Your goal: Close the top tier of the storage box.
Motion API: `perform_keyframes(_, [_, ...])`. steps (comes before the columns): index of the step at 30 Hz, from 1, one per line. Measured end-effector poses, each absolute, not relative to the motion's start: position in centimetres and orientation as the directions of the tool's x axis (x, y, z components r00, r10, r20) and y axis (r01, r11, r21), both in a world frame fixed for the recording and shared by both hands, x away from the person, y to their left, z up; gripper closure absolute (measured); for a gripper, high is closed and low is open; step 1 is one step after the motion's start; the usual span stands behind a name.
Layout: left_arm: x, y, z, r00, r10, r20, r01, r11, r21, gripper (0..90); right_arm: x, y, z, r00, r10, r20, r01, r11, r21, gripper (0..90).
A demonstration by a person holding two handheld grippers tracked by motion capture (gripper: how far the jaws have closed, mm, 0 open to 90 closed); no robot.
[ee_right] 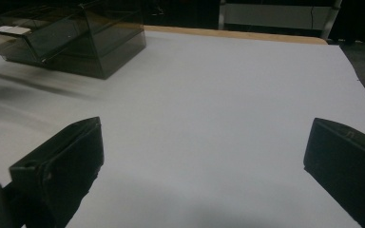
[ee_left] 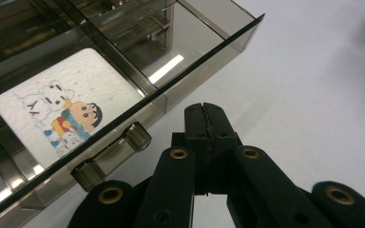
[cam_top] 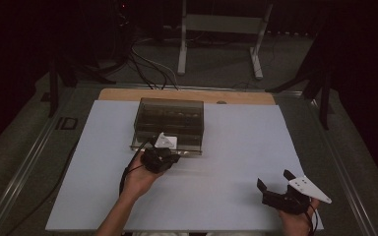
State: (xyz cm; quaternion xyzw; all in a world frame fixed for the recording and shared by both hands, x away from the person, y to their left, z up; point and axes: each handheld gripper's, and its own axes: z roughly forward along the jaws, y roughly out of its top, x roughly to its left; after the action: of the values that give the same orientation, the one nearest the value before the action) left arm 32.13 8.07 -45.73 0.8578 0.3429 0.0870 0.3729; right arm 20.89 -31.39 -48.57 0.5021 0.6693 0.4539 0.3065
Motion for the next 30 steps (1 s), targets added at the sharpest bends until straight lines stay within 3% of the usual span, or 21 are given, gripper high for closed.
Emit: perform_keyframes(30, [32.9,8.8,-47.1,0.711,0.691,-0.129,0.573,-0.463,0.676,90.0,21.0,-31.4,-48.6,-0.311,0.949,0.048,0.401,0.085,0.912,0.0])
